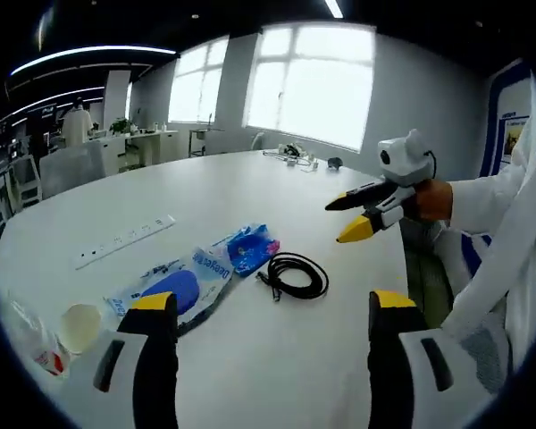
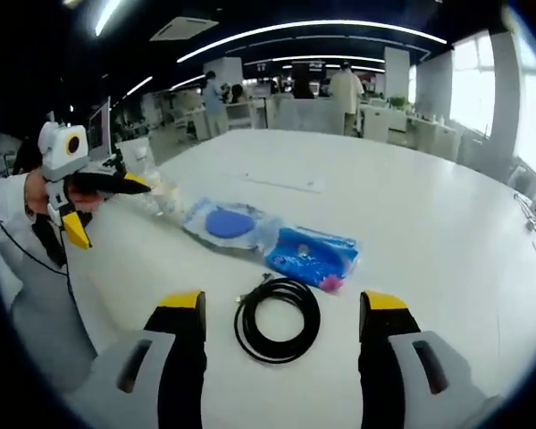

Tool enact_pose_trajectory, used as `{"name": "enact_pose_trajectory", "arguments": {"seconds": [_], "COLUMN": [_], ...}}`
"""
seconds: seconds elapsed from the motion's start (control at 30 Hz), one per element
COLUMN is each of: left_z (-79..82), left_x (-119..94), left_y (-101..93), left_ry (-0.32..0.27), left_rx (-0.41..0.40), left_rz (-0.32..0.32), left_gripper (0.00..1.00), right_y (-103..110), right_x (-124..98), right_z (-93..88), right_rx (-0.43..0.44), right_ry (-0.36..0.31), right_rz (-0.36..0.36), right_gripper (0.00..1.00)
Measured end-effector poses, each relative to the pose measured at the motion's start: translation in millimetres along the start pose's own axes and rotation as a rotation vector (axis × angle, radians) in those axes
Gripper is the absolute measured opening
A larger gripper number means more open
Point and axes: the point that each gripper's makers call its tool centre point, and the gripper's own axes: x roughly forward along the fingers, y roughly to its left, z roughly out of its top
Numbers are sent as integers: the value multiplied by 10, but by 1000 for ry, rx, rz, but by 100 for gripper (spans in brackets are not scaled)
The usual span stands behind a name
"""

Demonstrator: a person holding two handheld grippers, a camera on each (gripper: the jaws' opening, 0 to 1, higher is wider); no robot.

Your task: Arrange the tabletop items into an orderly group along one side of the table until the central work area is clear of visible clutter.

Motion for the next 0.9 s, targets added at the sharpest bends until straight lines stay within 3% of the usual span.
{"name": "enact_pose_trajectory", "arguments": {"seconds": [0.47,0.9], "left_z": [-311,-555], "left_x": [-1002,-1585], "left_y": [186,214], "left_ry": [-29,-29], "left_rx": [-43,-49], "left_rz": [121,158], "left_gripper": [95,100], "right_y": [315,569], "right_x": [-227,-485], "right_z": [-108,-286], "right_rx": [23,56], "right_ry": [-24,-42], "right_rz": [-3,-36], "right_gripper": [78,78]}}
